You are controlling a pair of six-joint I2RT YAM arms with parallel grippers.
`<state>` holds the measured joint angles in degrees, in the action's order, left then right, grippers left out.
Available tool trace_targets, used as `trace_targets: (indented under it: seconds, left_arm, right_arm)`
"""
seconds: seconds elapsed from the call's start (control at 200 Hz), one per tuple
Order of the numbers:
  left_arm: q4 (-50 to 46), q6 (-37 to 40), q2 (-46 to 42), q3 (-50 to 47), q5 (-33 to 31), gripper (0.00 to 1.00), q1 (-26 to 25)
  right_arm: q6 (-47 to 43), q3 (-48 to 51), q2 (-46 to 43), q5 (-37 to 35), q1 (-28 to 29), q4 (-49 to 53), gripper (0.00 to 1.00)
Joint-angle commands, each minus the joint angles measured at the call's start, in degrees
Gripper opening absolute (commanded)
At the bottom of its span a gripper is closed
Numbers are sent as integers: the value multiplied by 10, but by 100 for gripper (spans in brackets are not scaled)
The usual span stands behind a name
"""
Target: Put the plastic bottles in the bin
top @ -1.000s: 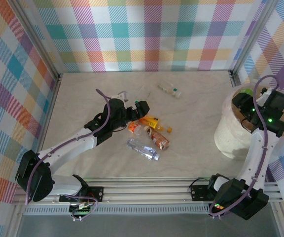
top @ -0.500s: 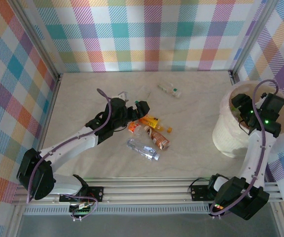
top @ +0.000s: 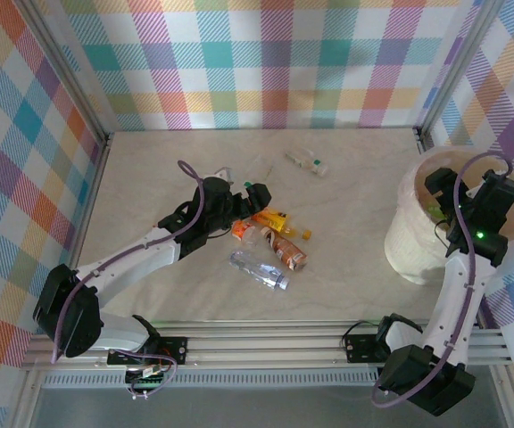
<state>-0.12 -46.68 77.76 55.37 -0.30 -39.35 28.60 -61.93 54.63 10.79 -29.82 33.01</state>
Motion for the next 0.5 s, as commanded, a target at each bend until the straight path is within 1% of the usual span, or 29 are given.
trace_targets:
  seconds: [0.0, 0.09, 0.18, 0.29, 0.495]
  left_arm:
    - [-16, -6, 5, 20, -18, 100, -7]
    - [-23, -11, 4, 19, -34, 100, -7]
    - [-28, -16, 2, 14, -52, 100, -7]
    - [-36, -22, -1, 12, -73, 100, -6]
    - [-43, -35, -12, -2, -95, 100, -6]
  right_arm:
    - [-13, -27, -9, 38, 0, -2, 94]
    - [-26, -35, -19, 52, 15, -3, 100]
    - [-59, -43, -32, 40, 60, -10, 100]
    - [-98, -59, -31, 34, 137, -16, 100]
    - [-170, -86, 21, 36, 301, -37, 100]
